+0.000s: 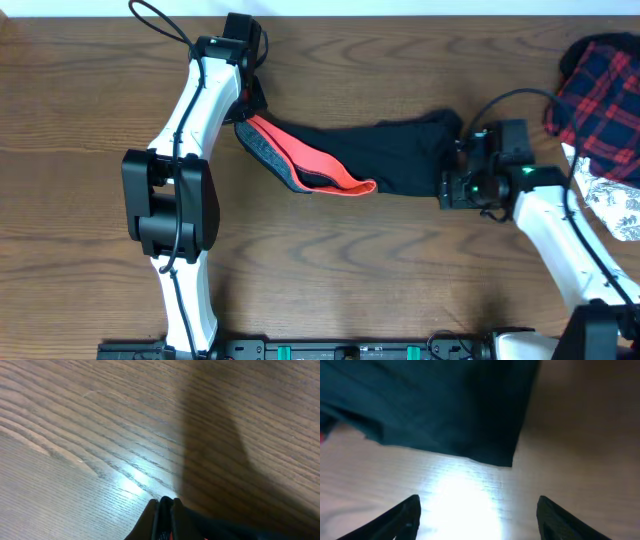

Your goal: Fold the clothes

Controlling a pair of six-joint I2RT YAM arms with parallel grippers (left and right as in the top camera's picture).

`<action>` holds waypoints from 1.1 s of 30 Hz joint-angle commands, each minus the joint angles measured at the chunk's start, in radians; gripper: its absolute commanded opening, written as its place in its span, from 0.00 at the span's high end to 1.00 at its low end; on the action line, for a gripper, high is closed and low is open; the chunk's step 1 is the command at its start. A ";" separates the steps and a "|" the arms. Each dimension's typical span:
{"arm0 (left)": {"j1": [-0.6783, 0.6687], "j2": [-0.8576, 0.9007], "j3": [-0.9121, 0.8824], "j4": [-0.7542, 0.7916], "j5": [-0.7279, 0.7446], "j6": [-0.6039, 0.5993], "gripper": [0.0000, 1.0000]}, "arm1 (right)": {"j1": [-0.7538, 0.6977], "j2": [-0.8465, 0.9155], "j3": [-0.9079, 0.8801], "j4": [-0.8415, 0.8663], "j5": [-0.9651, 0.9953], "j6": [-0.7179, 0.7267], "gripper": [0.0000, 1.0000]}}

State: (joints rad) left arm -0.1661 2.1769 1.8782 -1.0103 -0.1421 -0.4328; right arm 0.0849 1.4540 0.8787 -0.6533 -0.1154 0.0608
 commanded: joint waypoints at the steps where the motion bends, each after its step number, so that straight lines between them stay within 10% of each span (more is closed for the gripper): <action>1: 0.006 -0.020 0.020 -0.003 -0.027 0.018 0.94 | 0.028 0.019 -0.036 0.066 0.122 -0.006 0.29; 33: 0.006 -0.020 0.020 0.001 -0.027 0.018 0.94 | 0.034 0.180 -0.096 0.258 0.168 -0.055 0.31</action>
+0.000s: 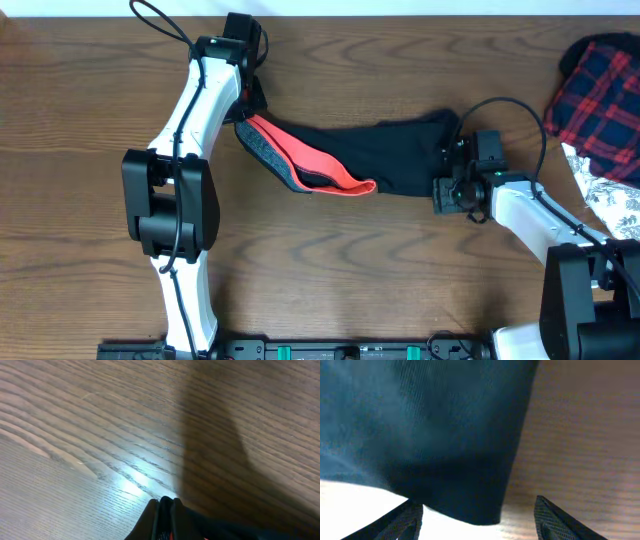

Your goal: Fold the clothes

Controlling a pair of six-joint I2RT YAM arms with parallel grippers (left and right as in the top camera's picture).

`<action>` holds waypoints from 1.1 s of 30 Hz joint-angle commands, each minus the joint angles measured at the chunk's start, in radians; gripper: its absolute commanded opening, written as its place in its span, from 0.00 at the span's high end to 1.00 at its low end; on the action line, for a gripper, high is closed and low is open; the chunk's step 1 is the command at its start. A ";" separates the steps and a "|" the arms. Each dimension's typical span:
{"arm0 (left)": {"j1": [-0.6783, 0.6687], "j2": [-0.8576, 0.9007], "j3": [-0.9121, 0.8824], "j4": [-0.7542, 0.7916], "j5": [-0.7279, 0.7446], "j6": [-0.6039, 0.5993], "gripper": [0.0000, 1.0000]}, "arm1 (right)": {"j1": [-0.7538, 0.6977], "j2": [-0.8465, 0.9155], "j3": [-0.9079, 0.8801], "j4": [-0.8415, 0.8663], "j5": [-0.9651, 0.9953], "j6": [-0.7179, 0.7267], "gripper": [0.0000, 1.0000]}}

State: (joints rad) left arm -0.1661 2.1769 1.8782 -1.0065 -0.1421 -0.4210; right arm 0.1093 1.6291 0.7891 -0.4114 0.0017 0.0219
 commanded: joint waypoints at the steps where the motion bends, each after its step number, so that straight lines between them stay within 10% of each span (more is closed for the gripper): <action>1: 0.006 -0.020 0.020 -0.003 -0.027 0.006 0.94 | 0.010 0.005 -0.006 0.024 0.055 -0.016 0.31; 16: 0.006 -0.020 0.020 -0.008 -0.027 0.006 0.94 | 0.010 0.006 -0.007 0.130 0.050 0.026 0.64; 22: 0.006 -0.020 0.020 -0.007 -0.027 0.006 0.94 | 0.010 0.010 -0.007 0.163 0.026 0.027 0.98; 33: 0.006 -0.030 0.021 -0.007 -0.027 0.049 0.94 | 0.010 0.001 -0.003 0.212 0.024 0.029 0.99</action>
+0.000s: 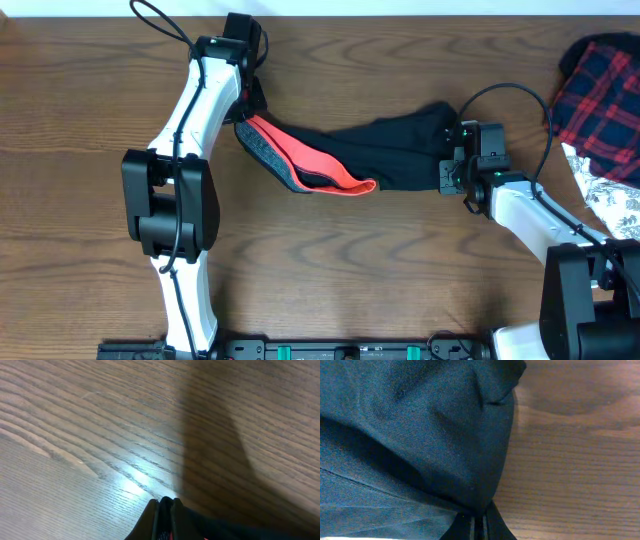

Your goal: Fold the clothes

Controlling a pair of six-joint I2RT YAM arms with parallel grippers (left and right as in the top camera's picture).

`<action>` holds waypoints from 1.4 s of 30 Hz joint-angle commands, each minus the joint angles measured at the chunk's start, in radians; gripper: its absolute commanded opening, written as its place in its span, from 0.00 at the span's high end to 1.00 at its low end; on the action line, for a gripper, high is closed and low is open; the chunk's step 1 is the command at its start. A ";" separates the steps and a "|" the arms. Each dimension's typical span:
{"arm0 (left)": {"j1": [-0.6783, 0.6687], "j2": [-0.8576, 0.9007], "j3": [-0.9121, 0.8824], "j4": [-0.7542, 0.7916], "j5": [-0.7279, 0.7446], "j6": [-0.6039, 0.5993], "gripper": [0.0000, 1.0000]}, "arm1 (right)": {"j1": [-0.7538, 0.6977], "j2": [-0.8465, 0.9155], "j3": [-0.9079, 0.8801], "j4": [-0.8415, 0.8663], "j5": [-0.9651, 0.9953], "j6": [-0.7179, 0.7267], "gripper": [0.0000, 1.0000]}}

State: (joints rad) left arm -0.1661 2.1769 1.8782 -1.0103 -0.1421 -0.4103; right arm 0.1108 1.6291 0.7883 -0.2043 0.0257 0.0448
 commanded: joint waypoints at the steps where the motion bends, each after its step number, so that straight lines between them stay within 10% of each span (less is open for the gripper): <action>1: 0.006 -0.039 0.021 -0.003 -0.027 0.048 0.94 | 0.008 -0.011 0.002 0.000 0.005 0.006 0.99; 29: -0.032 -0.662 0.020 -0.225 -0.023 0.122 0.94 | 0.007 -0.797 0.182 -0.429 0.237 0.007 0.99; 42: -0.048 -0.735 -0.010 -0.128 -0.024 0.195 0.94 | 0.007 -0.737 0.181 -0.371 0.286 -0.022 0.99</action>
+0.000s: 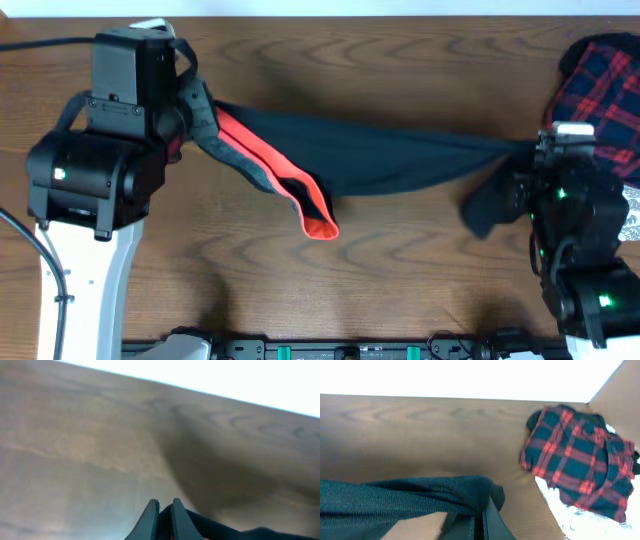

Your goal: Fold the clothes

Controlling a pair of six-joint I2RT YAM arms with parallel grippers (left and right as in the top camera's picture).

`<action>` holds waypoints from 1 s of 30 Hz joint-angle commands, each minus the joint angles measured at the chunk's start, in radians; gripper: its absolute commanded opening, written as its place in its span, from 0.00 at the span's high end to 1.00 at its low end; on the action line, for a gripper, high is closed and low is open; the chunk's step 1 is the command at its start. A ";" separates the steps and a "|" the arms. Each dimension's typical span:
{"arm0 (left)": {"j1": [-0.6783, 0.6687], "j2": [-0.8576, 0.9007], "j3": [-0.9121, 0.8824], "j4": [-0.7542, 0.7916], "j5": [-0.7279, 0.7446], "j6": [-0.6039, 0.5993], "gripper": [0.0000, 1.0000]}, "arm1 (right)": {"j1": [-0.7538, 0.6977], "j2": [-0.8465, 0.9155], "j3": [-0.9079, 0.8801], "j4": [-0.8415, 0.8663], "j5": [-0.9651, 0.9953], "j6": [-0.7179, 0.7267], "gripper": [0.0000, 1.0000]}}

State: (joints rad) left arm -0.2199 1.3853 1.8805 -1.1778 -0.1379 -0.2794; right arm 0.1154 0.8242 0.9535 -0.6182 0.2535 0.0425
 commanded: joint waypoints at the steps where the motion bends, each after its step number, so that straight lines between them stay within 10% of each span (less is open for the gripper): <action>1: 0.005 0.079 -0.024 0.063 -0.029 0.080 0.94 | 0.002 0.101 0.016 0.064 0.059 -0.026 0.96; 3: 0.010 0.154 -0.053 0.122 -0.030 0.100 0.83 | -0.003 0.201 0.016 0.100 0.050 -0.025 0.38; 5: 0.018 0.246 -0.063 0.154 -0.032 0.100 0.16 | -0.003 0.309 0.016 0.101 0.037 -0.023 0.01; 8: 0.040 0.361 -0.063 0.155 -0.032 0.100 0.00 | -0.003 0.395 0.016 0.050 0.038 0.025 0.01; 18: 0.058 0.400 -0.062 0.121 0.048 0.099 0.00 | -0.003 0.344 0.016 -0.035 0.027 0.039 0.01; 23: 0.029 0.396 -0.063 0.024 0.350 0.098 0.43 | -0.003 0.339 0.015 -0.130 0.019 0.047 0.01; 30: -0.080 0.399 -0.106 -0.056 0.391 0.063 0.40 | -0.004 0.339 0.015 -0.155 0.001 0.054 0.01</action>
State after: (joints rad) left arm -0.2604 1.7878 1.7977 -1.2221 0.1947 -0.1974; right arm 0.1146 1.1694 0.9615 -0.7715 0.2615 0.0765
